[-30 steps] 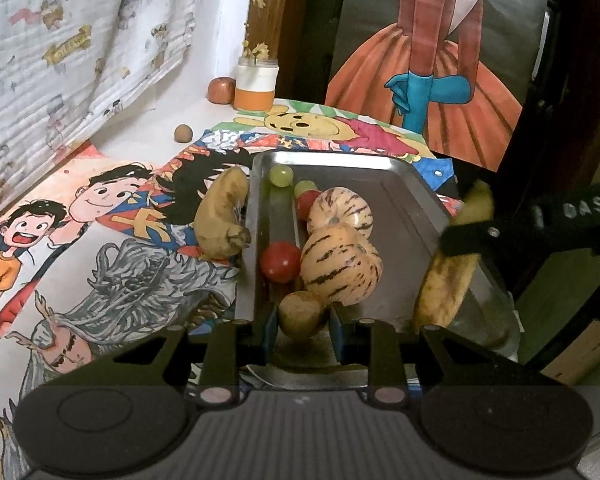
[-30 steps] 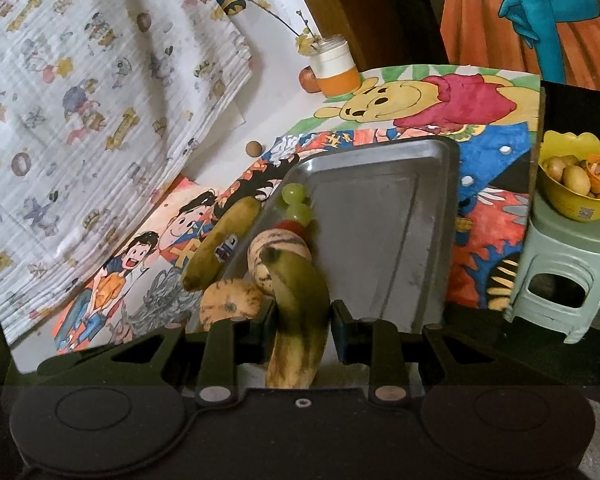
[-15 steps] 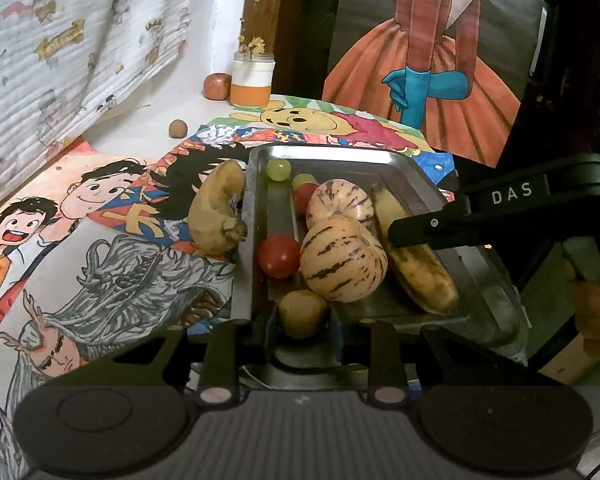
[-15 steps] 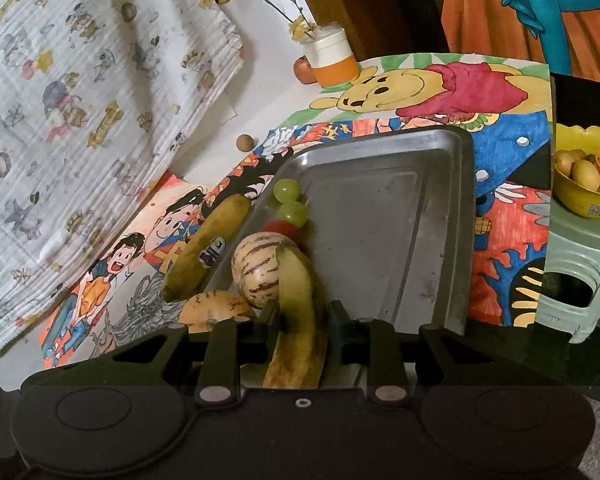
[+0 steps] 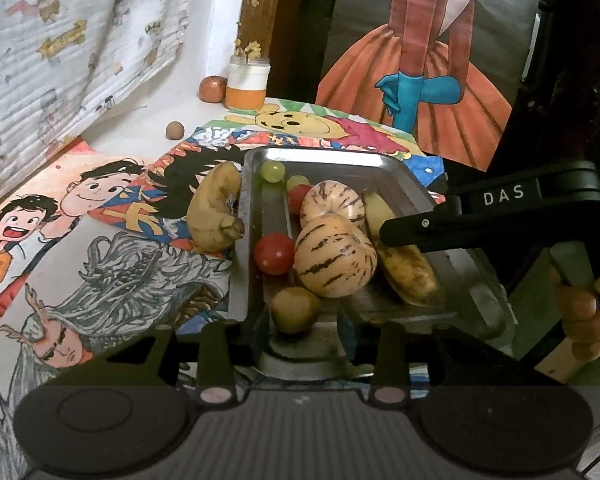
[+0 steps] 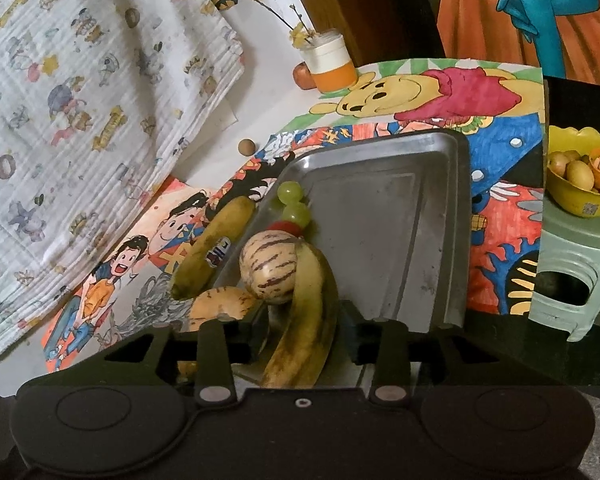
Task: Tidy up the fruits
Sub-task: 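Open both tools and lift them away from the metal tray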
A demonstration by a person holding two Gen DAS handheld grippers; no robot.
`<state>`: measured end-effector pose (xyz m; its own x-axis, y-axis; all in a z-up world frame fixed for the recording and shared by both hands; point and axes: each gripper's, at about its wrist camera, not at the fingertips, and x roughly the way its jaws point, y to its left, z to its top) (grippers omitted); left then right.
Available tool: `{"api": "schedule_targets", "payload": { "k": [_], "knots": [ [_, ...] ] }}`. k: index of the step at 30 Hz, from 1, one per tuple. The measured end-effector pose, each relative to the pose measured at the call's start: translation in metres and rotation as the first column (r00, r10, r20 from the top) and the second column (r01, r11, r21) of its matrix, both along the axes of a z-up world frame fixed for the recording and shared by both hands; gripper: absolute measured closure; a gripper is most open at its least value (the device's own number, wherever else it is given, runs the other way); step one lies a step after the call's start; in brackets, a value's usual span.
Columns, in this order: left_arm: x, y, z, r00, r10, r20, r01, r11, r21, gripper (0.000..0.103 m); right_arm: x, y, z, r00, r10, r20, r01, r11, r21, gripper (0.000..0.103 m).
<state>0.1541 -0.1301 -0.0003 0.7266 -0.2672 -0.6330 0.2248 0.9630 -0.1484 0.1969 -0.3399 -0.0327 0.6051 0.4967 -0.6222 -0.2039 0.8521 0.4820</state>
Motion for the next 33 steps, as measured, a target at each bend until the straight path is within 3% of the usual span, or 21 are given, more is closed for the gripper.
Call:
{"api": "schedule_targets", "payload": {
  "k": [2,4,8,19,22,33],
  "knots": [
    [-0.004,0.002,0.003,1.0,-0.002,0.01,0.002,1.0,-0.006,0.055,-0.005,-0.001,0.004,1.0,-0.006,0.008,0.006,1.0,0.0,0.054],
    [-0.01,0.004,0.008,1.0,0.001,0.025,0.0,1.0,-0.014,0.042,-0.009,-0.001,0.008,1.0,-0.014,0.014,0.014,1.0,0.0,0.049],
    [-0.021,0.008,0.016,0.998,0.009,0.058,-0.008,1.0,-0.013,0.038,-0.02,-0.003,0.015,0.999,-0.032,0.027,0.031,0.999,0.005,0.042],
    [-0.059,0.032,0.039,0.984,0.111,0.137,-0.106,0.994,-0.038,0.0,-0.062,-0.007,0.032,0.992,-0.08,0.095,0.08,0.997,-0.001,0.007],
    [-0.067,0.039,0.042,0.981,0.136,0.14,-0.131,0.99,-0.042,0.0,-0.079,-0.004,0.036,0.989,-0.088,0.115,0.09,0.996,-0.006,0.001],
    [-0.098,0.067,0.037,0.969,0.226,0.096,-0.223,0.974,-0.041,0.0,-0.15,0.029,0.03,0.967,-0.168,0.19,0.184,0.981,-0.069,0.001]
  ]
}}
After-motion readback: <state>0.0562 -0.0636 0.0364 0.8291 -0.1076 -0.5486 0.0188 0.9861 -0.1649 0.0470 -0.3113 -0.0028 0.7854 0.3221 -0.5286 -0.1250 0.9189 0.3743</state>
